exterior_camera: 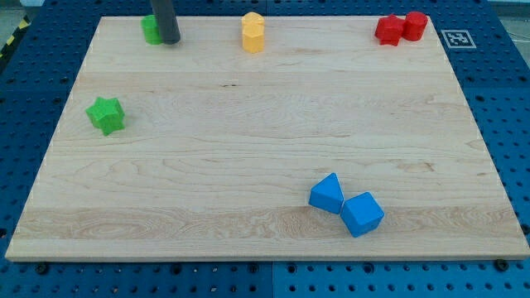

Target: Keep yellow blocks in a horizontal line towards center of the board

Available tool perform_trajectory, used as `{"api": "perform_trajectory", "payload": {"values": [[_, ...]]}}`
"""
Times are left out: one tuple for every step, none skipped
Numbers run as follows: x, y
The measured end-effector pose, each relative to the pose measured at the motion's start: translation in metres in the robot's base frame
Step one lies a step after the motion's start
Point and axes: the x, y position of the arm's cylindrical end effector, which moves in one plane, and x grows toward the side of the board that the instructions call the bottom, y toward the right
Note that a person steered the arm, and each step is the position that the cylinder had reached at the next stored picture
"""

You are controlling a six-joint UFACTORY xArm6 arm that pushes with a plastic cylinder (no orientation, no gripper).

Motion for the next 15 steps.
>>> {"api": "perform_trajectory", "payload": {"values": [[-0.014, -0.007], [-0.017, -0.016], [-0.017, -0.031], [-0.017, -0.026], [-0.018, 0.011], [-0.031, 0.030], [-0.058, 0.048], [-0.059, 0.074], [-0.059, 0.118], [-0.059, 0.138], [-0.039, 0.136], [-0.021, 0.136], [-0.012, 0.140], [-0.025, 0.159], [-0.029, 0.161]]}}
